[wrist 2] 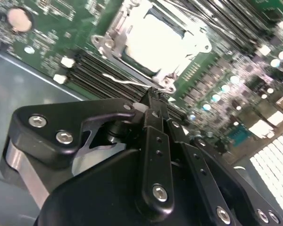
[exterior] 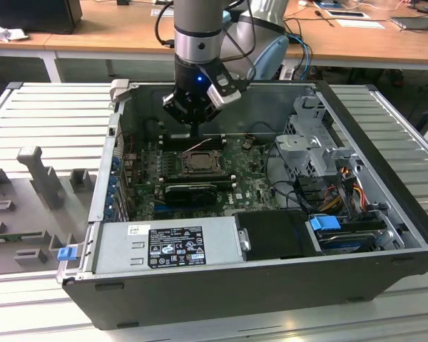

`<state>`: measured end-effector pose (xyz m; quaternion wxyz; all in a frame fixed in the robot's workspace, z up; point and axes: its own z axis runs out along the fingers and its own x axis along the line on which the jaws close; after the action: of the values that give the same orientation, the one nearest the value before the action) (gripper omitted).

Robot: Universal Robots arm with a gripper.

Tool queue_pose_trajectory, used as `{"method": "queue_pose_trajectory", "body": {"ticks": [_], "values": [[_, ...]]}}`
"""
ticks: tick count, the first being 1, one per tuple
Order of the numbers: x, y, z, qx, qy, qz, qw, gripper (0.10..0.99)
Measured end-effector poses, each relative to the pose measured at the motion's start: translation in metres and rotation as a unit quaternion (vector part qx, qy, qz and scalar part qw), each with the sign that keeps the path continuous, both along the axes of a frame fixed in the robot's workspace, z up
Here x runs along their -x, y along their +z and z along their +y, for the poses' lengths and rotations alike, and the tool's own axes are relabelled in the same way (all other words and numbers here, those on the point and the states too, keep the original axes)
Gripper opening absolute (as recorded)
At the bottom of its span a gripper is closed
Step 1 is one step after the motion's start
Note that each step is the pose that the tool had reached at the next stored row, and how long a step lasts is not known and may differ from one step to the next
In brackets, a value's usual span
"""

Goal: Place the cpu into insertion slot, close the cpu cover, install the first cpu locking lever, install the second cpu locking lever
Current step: 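Install the first cpu locking lever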

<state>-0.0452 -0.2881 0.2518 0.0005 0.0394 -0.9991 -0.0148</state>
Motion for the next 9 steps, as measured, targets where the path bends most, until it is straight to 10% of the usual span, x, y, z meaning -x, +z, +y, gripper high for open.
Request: {"method": "queue_pose_trajectory", "body": {"ticks": [9], "values": [[-0.0064,-0.0117,0.0001,-0.0181,-0.008,-0.0001,0.9998,0.106]]}}
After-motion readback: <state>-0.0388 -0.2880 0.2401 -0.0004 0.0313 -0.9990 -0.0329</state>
